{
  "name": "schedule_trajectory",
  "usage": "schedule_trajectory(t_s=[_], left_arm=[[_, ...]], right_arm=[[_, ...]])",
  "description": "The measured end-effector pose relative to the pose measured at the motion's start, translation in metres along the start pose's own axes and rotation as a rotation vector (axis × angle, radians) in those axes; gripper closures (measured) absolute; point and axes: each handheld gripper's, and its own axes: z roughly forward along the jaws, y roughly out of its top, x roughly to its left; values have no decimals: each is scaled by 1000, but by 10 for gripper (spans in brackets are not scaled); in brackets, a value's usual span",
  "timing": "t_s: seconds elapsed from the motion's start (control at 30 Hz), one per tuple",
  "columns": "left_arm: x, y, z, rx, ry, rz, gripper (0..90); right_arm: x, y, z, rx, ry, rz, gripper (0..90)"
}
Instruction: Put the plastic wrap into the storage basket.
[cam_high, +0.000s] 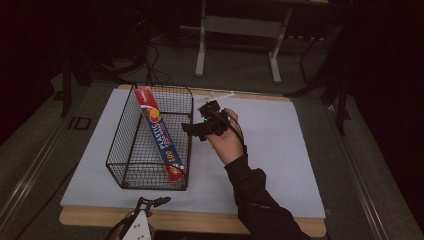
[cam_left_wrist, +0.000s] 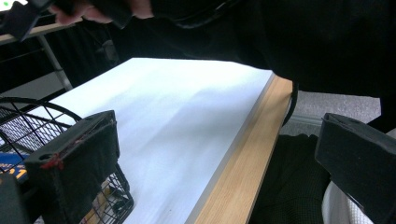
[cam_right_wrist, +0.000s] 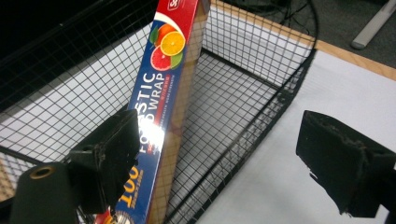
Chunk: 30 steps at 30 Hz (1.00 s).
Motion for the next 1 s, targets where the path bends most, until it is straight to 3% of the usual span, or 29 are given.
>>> schedule_trajectory(t_s=[0.17,0.4,0.53,1.0], left_arm=[[0,0,0,4,1,3,3],[0,0,1,8,2,1,3],[0,0,2,11,3,4,3],[0,-1,3,15,1,2,3]], right_arm=[[-12,-11,-17,-11,-24,-13,134],[-34,-34,-35,-10,-36,6,134],[-44,-50,-40,-7,-38,19,134],[-59,-98,-44,34,-17,-28,129]])
